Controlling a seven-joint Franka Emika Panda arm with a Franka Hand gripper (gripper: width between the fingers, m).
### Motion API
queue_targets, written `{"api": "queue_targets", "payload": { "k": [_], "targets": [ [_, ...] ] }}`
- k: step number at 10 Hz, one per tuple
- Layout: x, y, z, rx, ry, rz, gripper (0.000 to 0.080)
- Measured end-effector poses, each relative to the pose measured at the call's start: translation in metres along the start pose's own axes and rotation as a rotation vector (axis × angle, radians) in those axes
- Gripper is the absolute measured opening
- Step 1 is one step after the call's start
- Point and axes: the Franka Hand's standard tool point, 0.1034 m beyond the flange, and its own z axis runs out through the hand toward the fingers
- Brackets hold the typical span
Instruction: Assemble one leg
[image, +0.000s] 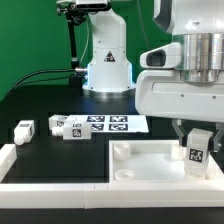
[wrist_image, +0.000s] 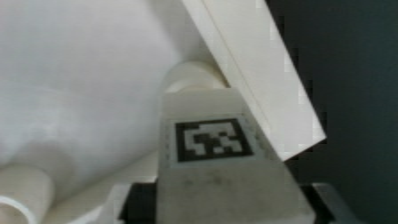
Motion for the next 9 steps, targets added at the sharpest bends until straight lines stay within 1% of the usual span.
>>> {"api": "queue_targets", "payload": {
  "k": [1,2,3,4,5,6,7,8,9],
  "targets": [
    [0.0003,0.0009,0.0002,-0.002,0.0,0.067,0.0291],
    [-0.0014,0.0022,0.001,-0.01,-0.009,0.181,0.0291],
    [-0.0027,0.0033,0.0011,-0.024,-0.019,0.319,0.0291],
    [-0.0016,0.005,0.0016,-0.018,-0.033,0.44,0.0291],
    [-0.0019,0.0062,0.0019,-0.006,-0.065,0.643,0.0291],
    [-0.0009,0.0072,0.0025,0.02,-0.095,0.8,0.0291],
    [-0.0021,0.0076,0.0026,0.034,-0.106,0.887,0.0291],
    [-0.0037,0.0063,0.0028,0.03,-0.107,0.935,0.0291],
    [-0.0034,0.0065,0.0028,0.03,-0.106,0.919,0.0291]
  ]
}}
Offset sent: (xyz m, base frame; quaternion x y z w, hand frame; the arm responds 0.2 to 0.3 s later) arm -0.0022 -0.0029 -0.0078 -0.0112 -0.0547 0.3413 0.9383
